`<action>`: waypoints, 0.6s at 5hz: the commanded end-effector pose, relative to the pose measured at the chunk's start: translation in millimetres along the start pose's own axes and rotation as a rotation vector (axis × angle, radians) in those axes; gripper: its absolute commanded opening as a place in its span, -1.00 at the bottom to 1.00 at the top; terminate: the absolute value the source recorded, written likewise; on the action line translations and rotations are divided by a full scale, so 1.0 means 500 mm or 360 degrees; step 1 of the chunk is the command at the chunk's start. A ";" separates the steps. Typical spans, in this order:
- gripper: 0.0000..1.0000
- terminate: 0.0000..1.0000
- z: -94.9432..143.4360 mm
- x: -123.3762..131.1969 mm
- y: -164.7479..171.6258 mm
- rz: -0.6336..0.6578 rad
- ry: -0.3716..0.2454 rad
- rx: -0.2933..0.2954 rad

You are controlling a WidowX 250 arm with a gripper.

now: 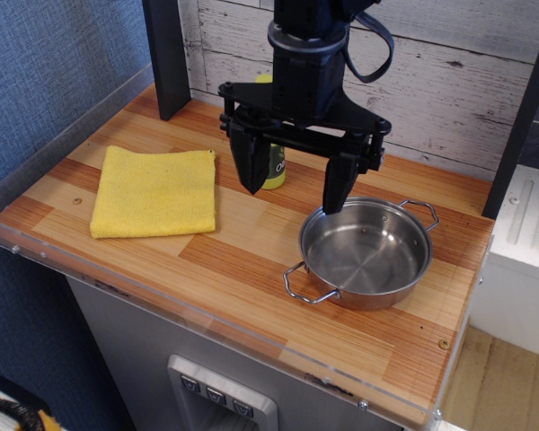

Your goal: Slide the bottle forward between the yellow rag and the silver pan.

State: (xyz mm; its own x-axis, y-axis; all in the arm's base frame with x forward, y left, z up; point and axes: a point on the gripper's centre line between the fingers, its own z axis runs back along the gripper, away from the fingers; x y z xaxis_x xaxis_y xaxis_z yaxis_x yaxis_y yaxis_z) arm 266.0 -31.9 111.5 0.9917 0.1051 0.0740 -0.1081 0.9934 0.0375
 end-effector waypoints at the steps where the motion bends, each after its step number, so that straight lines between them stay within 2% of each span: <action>1: 1.00 -1.00 0.000 0.000 0.000 0.0000 0.0000 0.0000; 2: 1.00 -1.00 0.003 0.021 0.012 0.0168 -0.0019 0.0061; 3: 1.00 -1.00 0.025 0.055 0.032 0.0355 -0.0073 0.0061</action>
State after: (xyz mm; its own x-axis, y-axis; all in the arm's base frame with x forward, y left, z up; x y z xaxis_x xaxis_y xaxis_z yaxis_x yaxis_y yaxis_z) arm 287.7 -12.6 119.5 0.9391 0.3293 0.0977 -0.3367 0.9388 0.0721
